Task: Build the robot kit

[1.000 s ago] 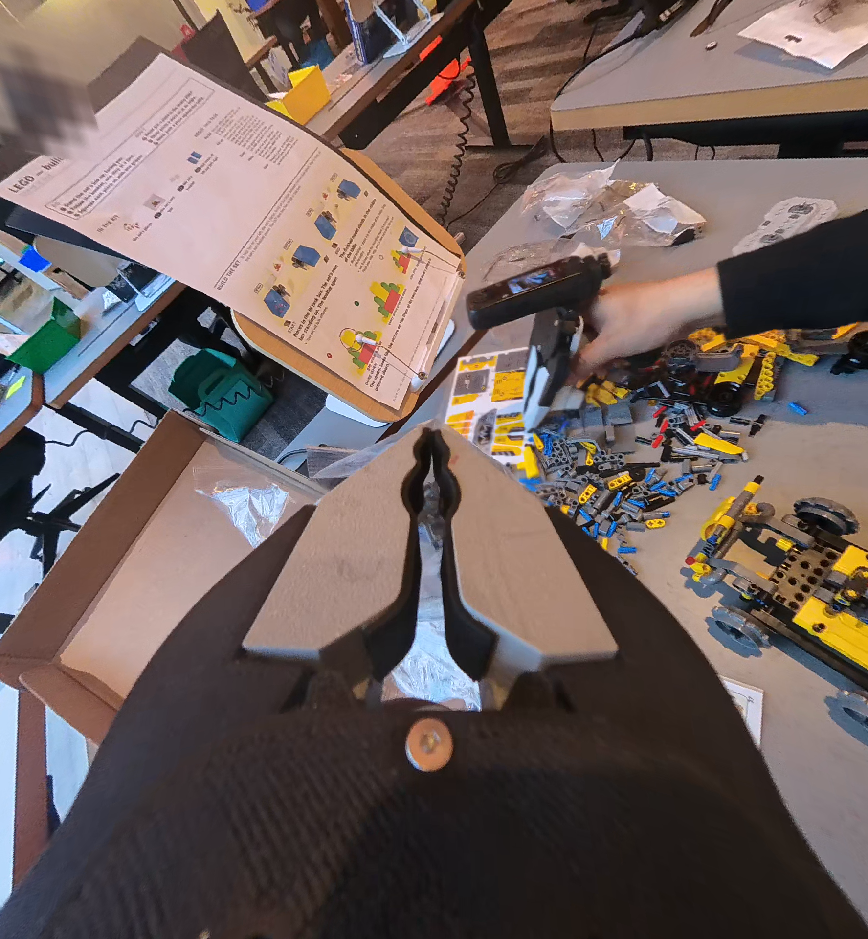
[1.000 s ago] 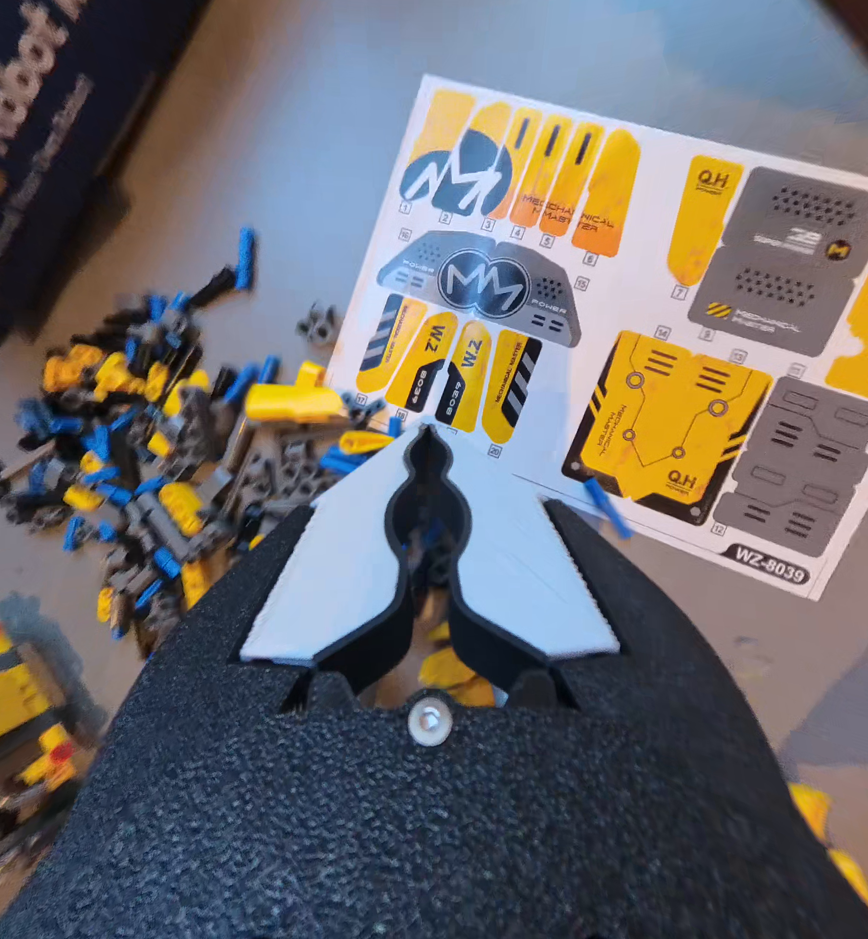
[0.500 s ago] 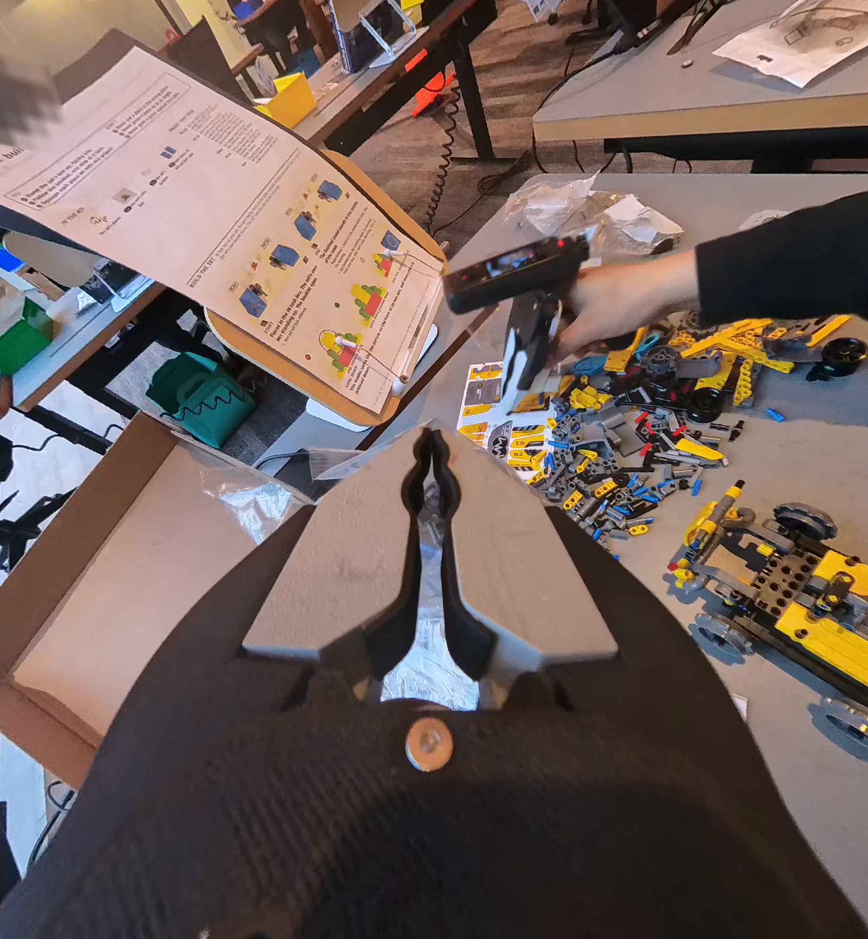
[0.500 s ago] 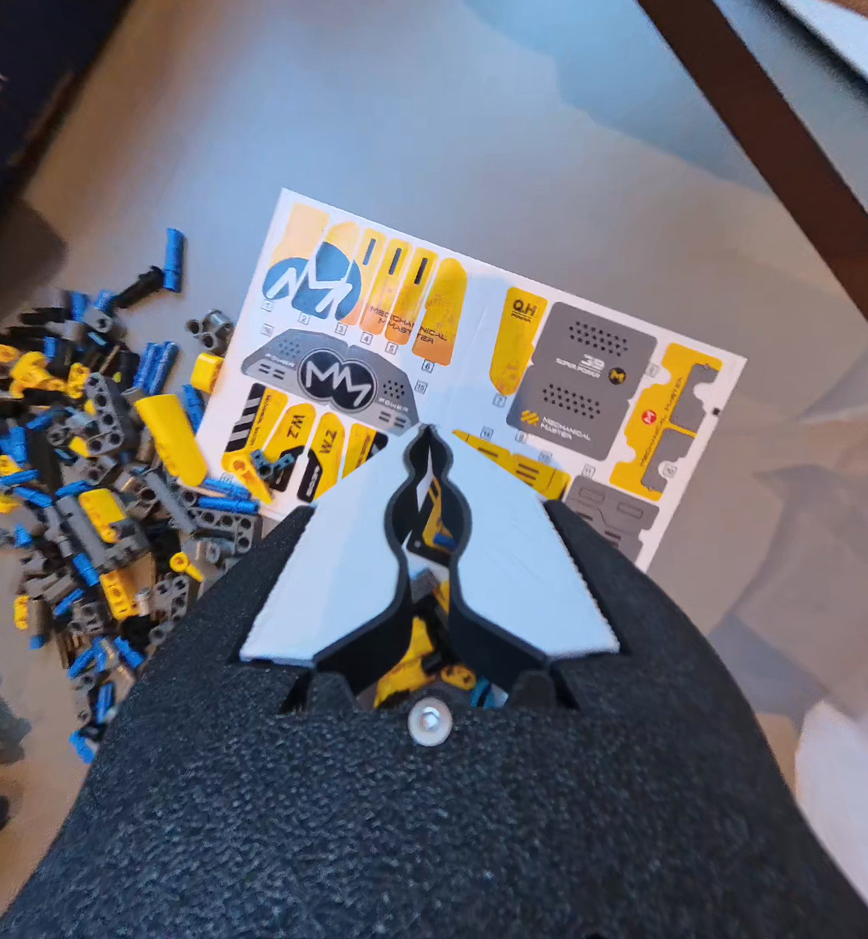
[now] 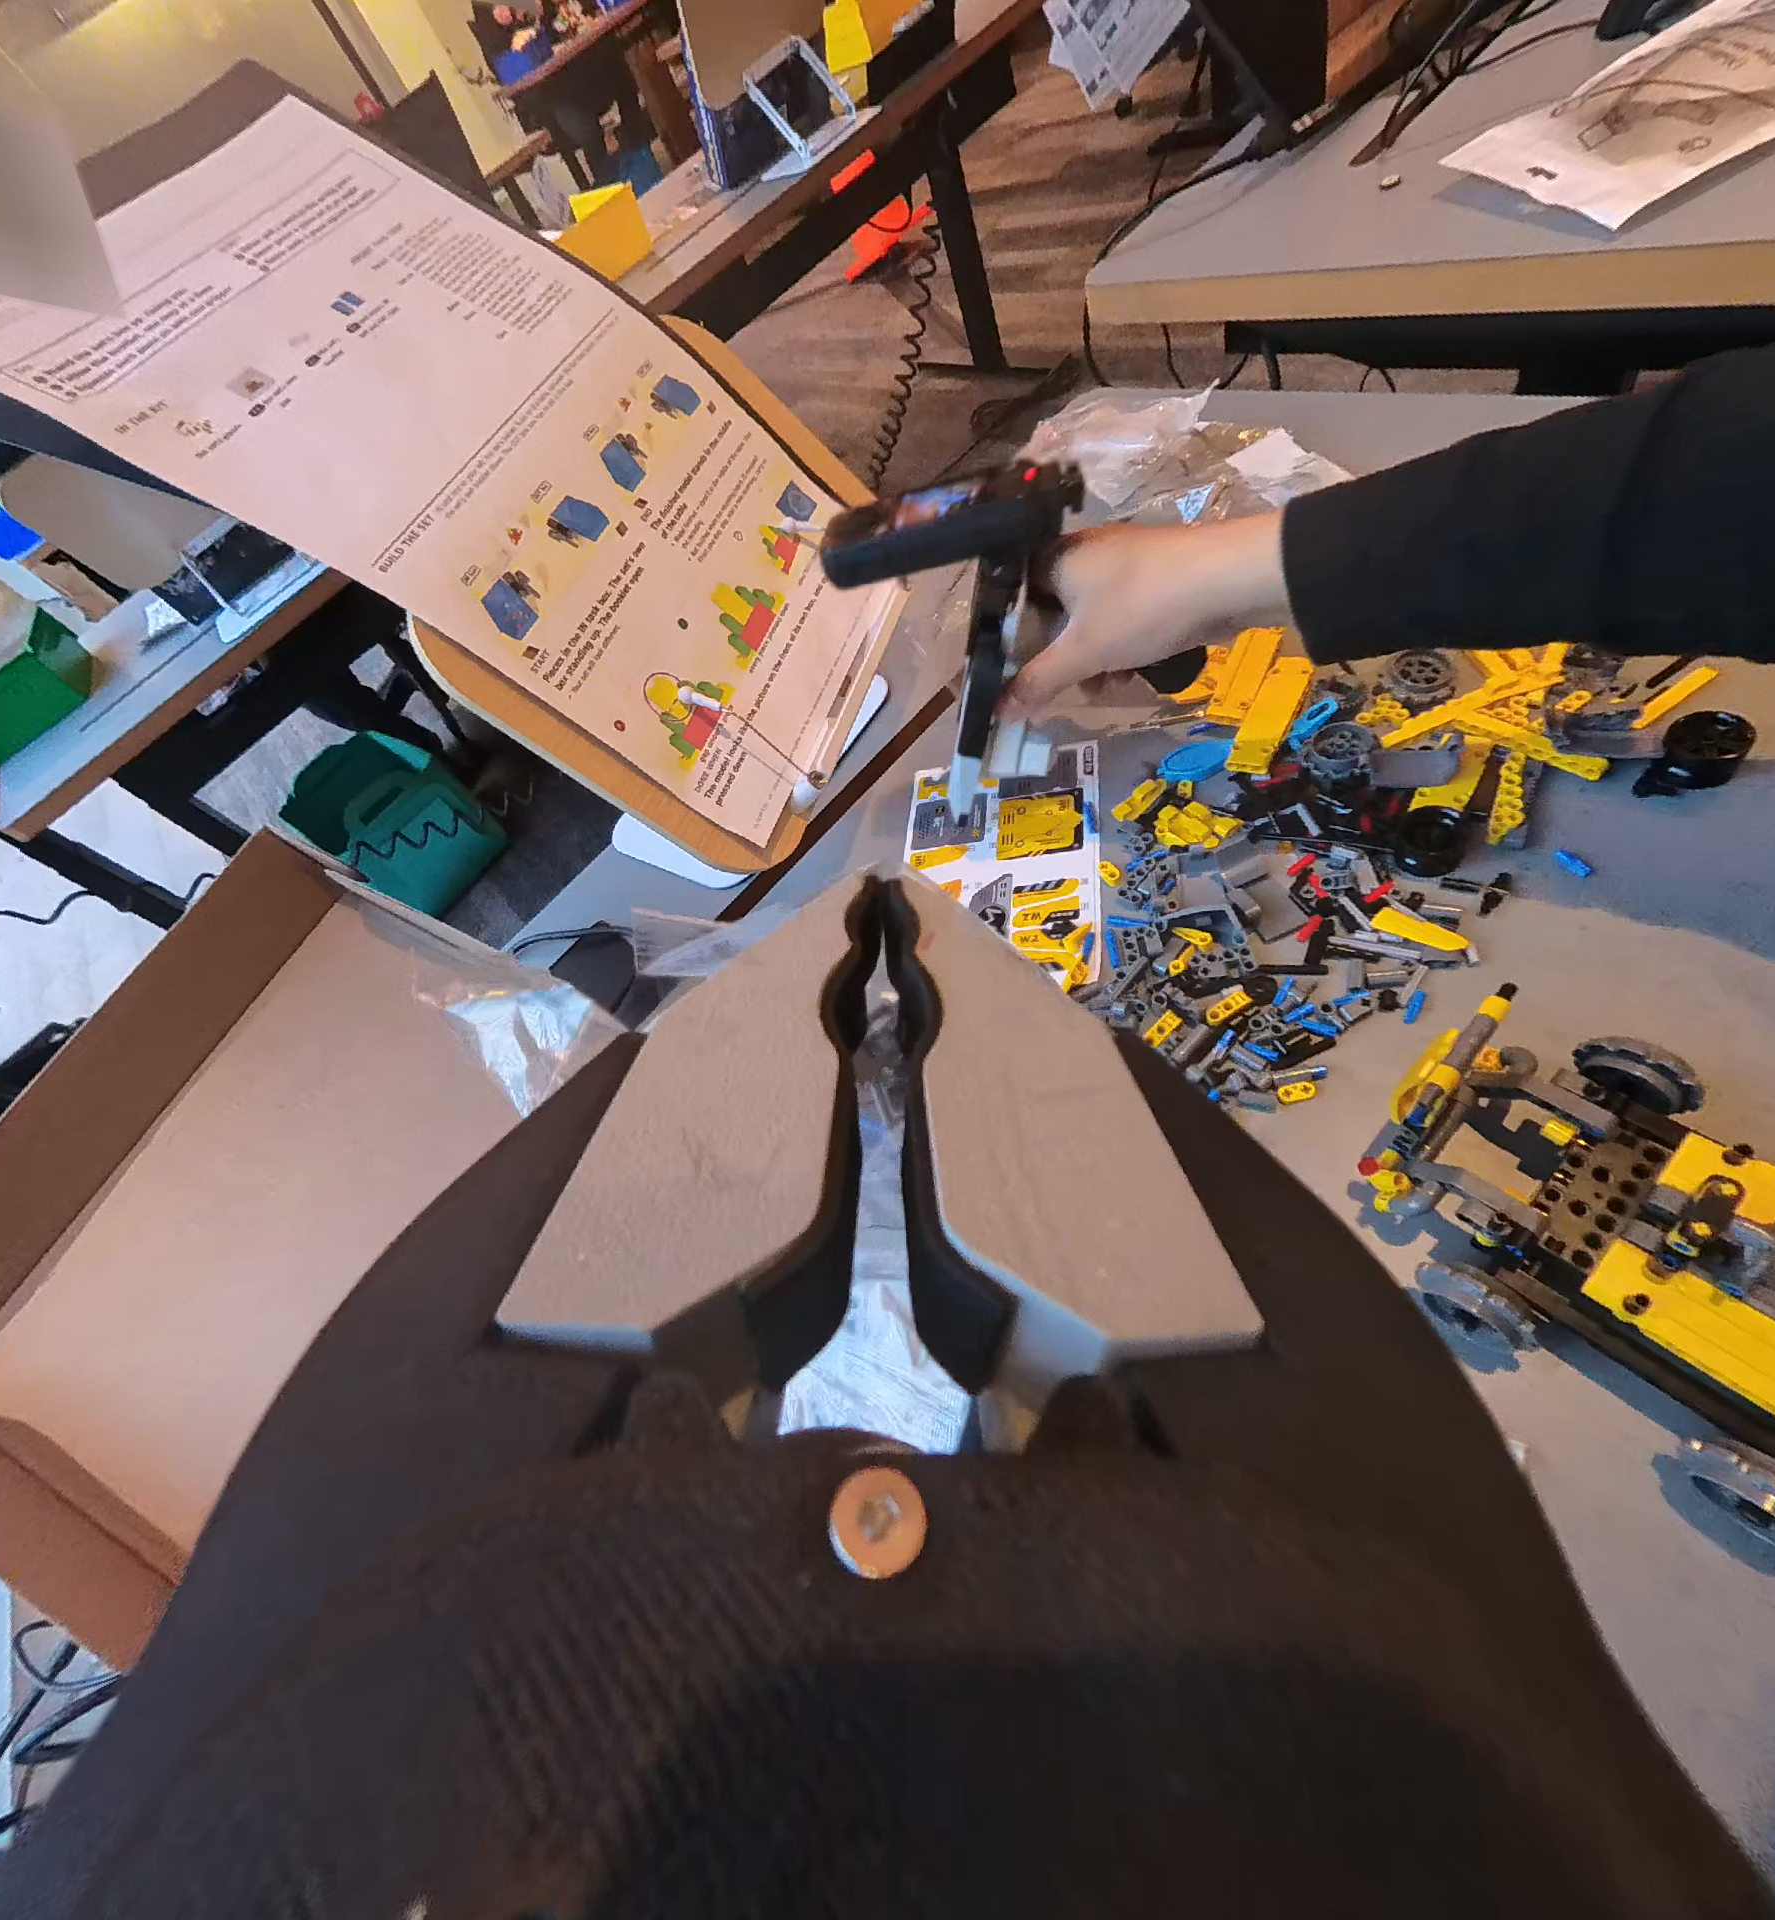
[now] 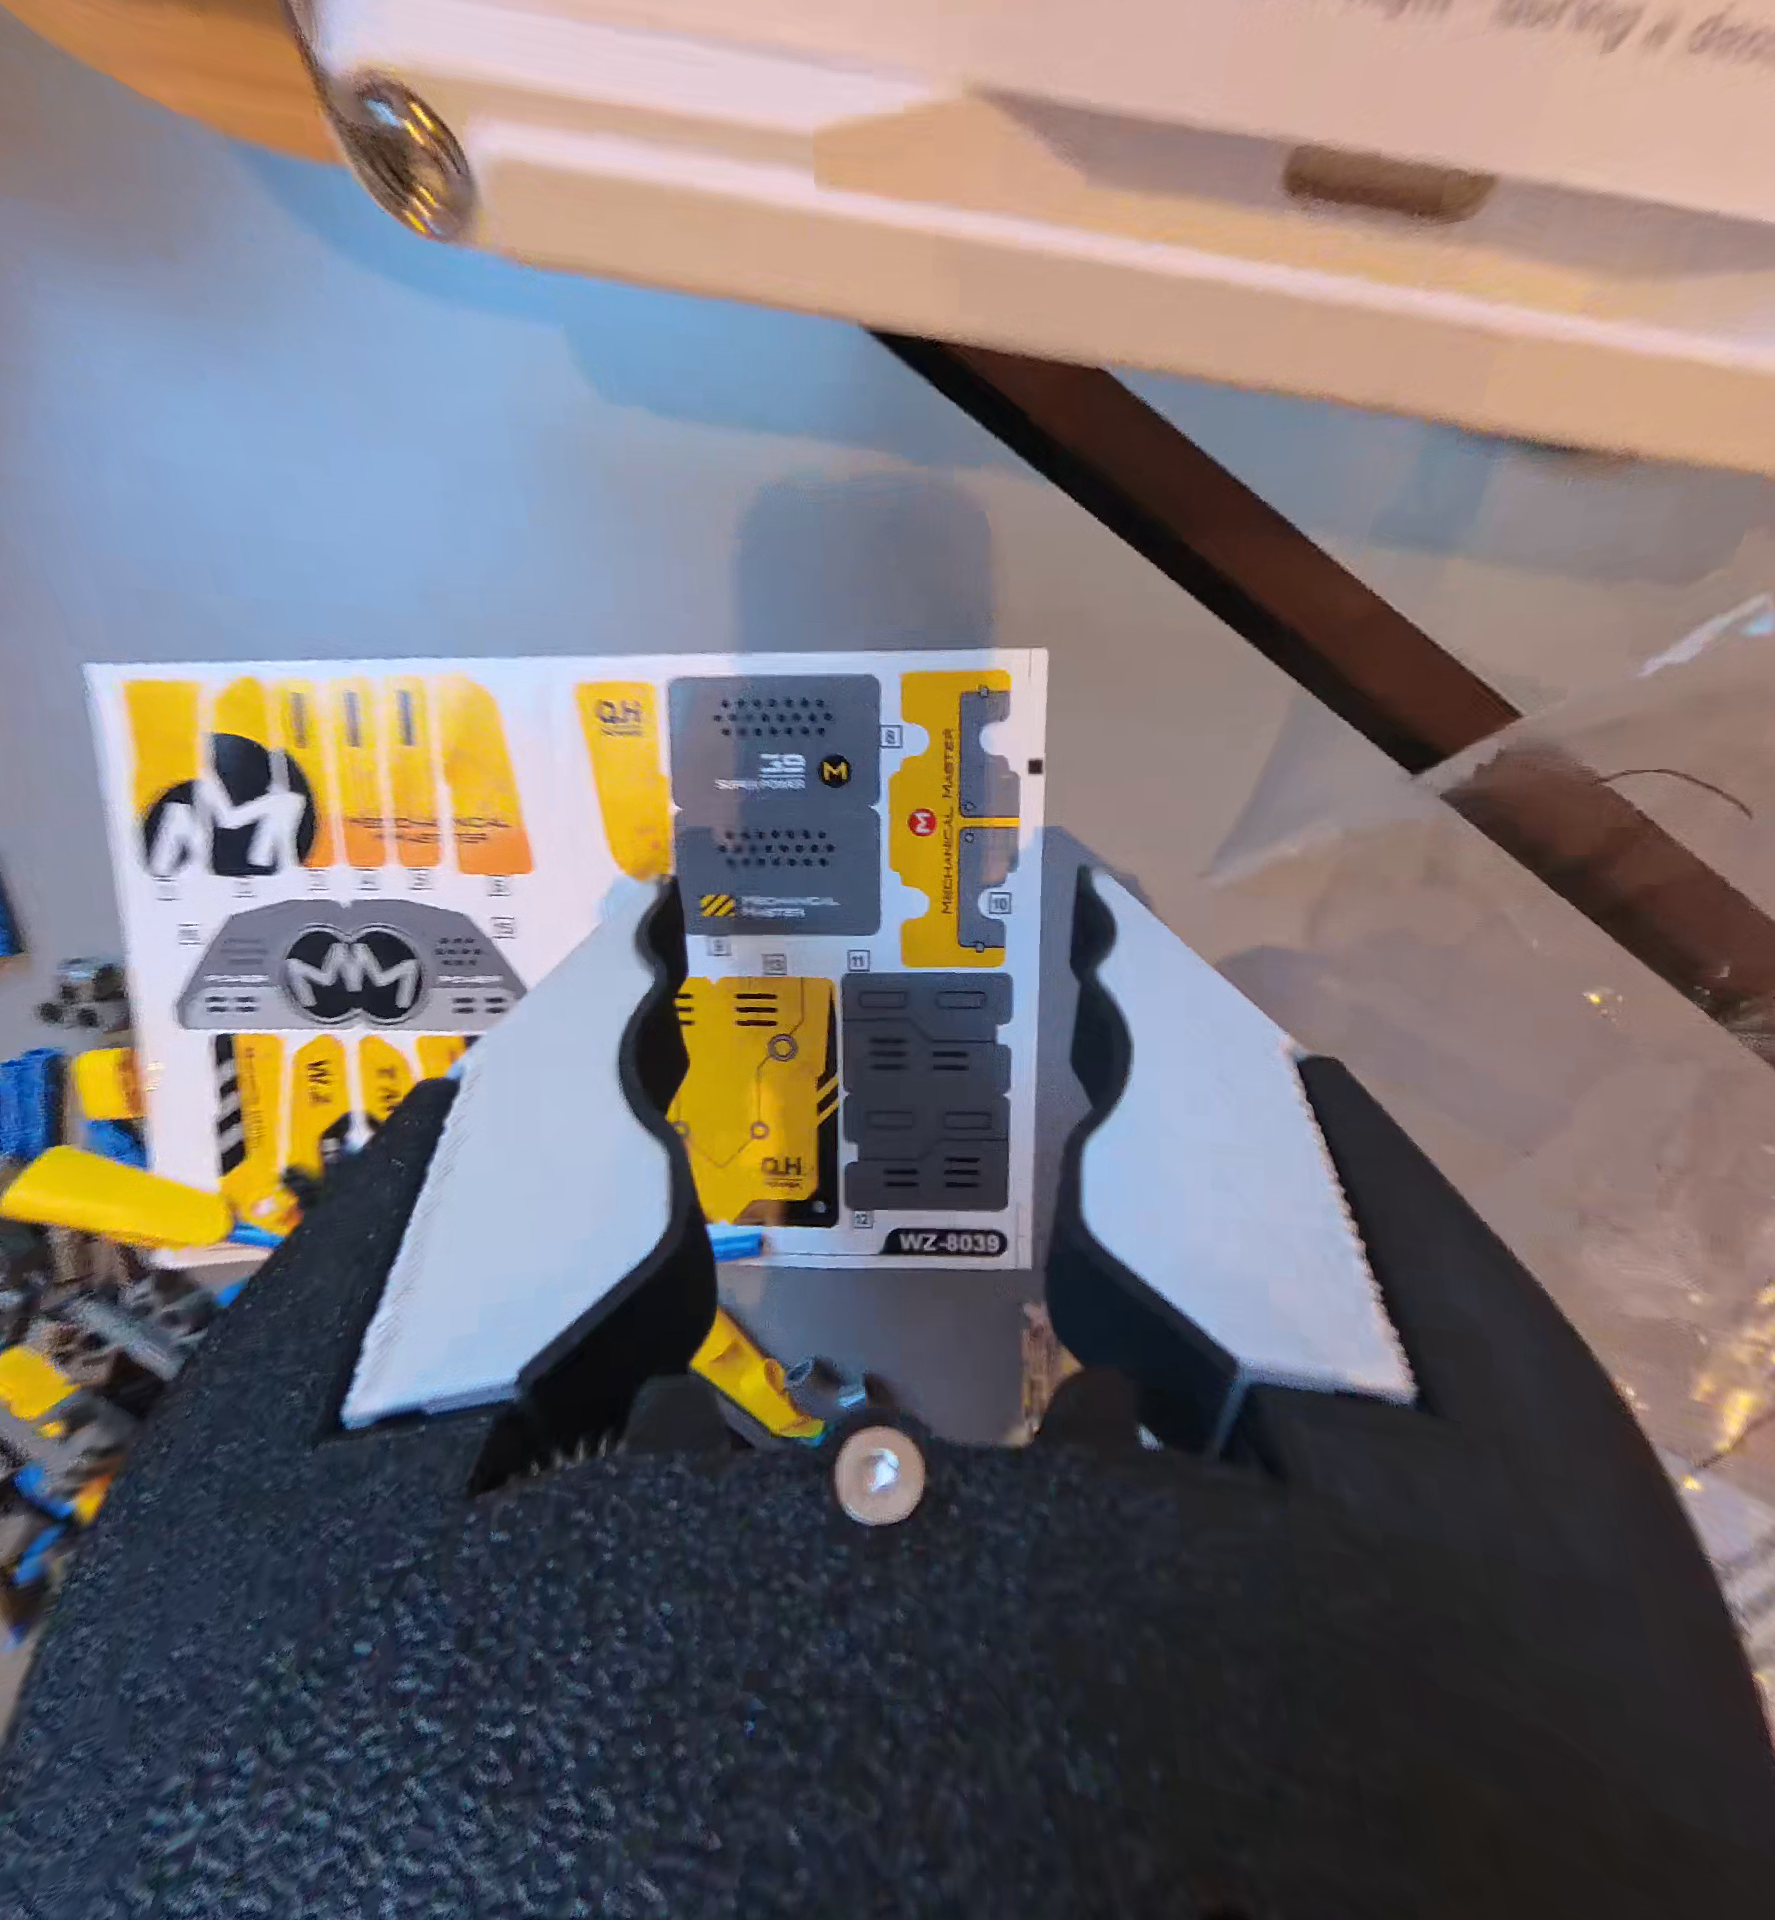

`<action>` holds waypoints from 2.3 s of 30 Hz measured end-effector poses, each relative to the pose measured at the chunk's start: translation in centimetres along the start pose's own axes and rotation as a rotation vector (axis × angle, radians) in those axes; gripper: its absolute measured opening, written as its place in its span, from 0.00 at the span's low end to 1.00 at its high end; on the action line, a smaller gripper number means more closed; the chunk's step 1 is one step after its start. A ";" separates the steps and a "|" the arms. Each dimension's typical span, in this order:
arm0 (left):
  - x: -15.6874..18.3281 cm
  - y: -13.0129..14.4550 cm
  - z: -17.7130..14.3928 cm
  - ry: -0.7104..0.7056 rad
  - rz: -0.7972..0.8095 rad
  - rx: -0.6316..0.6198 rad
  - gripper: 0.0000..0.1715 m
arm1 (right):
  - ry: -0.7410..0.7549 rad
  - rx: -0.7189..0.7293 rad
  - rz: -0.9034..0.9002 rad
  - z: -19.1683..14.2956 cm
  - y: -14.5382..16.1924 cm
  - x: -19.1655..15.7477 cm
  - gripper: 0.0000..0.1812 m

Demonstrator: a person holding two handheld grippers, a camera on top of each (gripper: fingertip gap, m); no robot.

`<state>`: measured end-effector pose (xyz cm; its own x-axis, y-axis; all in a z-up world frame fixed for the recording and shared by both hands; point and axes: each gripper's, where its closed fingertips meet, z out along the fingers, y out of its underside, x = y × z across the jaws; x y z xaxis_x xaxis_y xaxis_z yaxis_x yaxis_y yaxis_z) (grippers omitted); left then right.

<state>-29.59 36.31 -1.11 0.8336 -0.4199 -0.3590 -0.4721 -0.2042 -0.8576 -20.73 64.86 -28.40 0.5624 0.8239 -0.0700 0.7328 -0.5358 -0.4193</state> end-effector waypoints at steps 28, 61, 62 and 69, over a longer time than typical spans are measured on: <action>0.9 -0.2 -1.6 0.009 -0.003 0.019 0.00 | -0.047 0.091 -0.059 -5.0 -0.4 -3.4 0.00; 5.6 -3.8 -1.4 0.050 0.029 0.096 0.00 | 0.086 0.487 0.287 -35.3 21.8 12.0 0.00; 5.7 -3.8 -1.3 0.052 0.029 0.094 0.00 | 0.094 0.497 0.301 -35.0 22.0 12.4 0.00; 6.4 -3.9 -0.8 0.055 0.037 0.072 0.00 | -0.072 0.704 0.458 -32.5 18.5 14.1 0.00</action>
<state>-22.65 33.74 0.27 0.7982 -0.4741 -0.3716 -0.4787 -0.1249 -0.8691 13.18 60.60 -7.72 0.7027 0.5758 -0.4180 0.0151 -0.5994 -0.8003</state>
